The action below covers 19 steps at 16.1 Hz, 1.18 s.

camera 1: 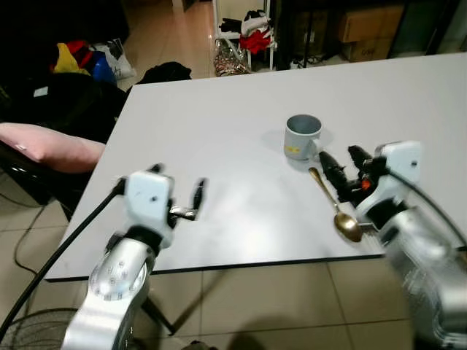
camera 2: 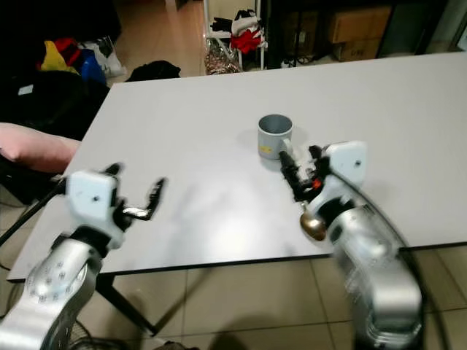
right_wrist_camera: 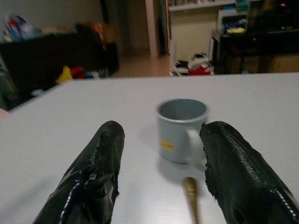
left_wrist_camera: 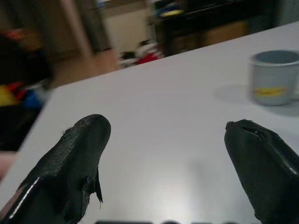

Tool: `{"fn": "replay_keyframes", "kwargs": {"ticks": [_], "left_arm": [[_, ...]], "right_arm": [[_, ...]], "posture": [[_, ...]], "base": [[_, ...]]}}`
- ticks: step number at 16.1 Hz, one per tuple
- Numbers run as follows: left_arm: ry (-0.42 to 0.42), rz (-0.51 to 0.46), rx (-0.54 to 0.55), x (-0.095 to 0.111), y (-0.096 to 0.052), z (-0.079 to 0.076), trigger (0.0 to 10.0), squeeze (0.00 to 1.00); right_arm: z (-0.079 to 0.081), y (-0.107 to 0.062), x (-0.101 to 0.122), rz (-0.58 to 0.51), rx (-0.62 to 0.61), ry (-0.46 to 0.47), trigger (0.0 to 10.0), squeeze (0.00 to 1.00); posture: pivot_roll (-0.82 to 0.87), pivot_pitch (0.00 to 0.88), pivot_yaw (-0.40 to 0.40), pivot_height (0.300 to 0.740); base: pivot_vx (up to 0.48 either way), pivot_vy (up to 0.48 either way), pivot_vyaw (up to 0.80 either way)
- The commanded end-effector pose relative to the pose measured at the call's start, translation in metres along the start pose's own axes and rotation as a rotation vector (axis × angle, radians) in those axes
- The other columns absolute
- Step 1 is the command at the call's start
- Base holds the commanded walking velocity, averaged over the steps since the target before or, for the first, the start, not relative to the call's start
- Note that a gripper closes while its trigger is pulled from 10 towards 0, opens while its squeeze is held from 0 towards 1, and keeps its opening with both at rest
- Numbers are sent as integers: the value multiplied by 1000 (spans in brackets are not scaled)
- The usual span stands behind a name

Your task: Setting the table

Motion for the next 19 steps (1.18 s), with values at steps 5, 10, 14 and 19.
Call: {"fn": "replay_keyframes", "kwargs": {"ticks": [5, 10, 14, 19], "left_arm": [[-30, 64, 133, -13, -25, 20, 10000, 729], [16, 66, 165, -11, -28, 24, 10000, 671], [22, 69, 160, -11, -29, 24, 10000, 659], [27, 73, 154, -11, -28, 24, 10000, 655]], "right_arm": [[25, -9, -23, 87, 67, -7, 10000, 227], [19, -11, -32, 119, 54, -1, 10000, 0], [17, -12, -36, 135, 34, 11, 10000, 0], [22, -15, -40, 162, 82, 11, 10000, 0]], "posture": [[-81, 0, 75, 740], [-69, 0, 72, 740], [-64, 0, 79, 740], [-68, 0, 82, 740]], "base": [[0, -478, 0], [0, -472, 0], [0, -468, 0], [0, -459, 250]]}}
Point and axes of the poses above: a point about 5 cm out from each wrist's last joint towards the gripper, its own y axis pointing out of the wrist towards the gripper, its own x axis along the axis of the wrist's last joint, z = x × y, the point moved 6 cm from there along y, pointing out of the wrist towards the gripper, and after that the axes turned 5 degrees about y, right-handed, at the moved point
